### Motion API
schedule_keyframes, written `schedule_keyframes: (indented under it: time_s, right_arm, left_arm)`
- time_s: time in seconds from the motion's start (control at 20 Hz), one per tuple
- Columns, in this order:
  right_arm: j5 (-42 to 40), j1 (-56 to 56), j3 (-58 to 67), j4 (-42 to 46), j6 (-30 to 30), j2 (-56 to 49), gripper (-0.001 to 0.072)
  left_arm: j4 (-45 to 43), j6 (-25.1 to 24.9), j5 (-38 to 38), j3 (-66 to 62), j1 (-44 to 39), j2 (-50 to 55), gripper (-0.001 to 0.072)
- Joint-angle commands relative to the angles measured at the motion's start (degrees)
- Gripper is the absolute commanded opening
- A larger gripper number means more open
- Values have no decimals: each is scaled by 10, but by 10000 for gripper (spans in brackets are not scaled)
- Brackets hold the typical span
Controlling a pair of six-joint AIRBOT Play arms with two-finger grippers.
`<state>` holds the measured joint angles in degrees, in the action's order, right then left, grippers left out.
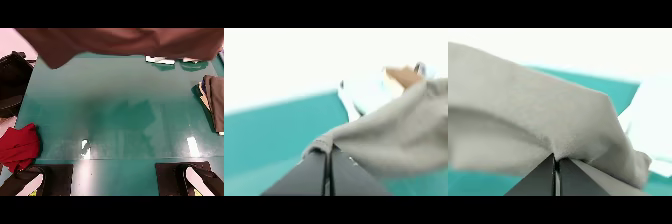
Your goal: Fold the shirts.
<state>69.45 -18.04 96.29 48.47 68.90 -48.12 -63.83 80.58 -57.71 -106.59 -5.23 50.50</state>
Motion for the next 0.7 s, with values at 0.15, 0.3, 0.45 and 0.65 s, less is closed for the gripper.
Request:
schedule_keyframes:
  time_s: [0.15,0.3,0.45,0.65]
  right_arm:
    - [63,-19,115,26,53,-24,21]
    - [120,19,104,28,67,-108,21]
    - [137,95,13,36,70,-200,21]
    - [88,194,-102,170,84,-328,21]
  left_arm:
    - [0,11,-82,10,0,-18,21]
    - [0,16,-164,90,0,37,22]
    - [0,14,-202,226,0,88,22]
    - [-3,-17,-96,430,0,144,22]
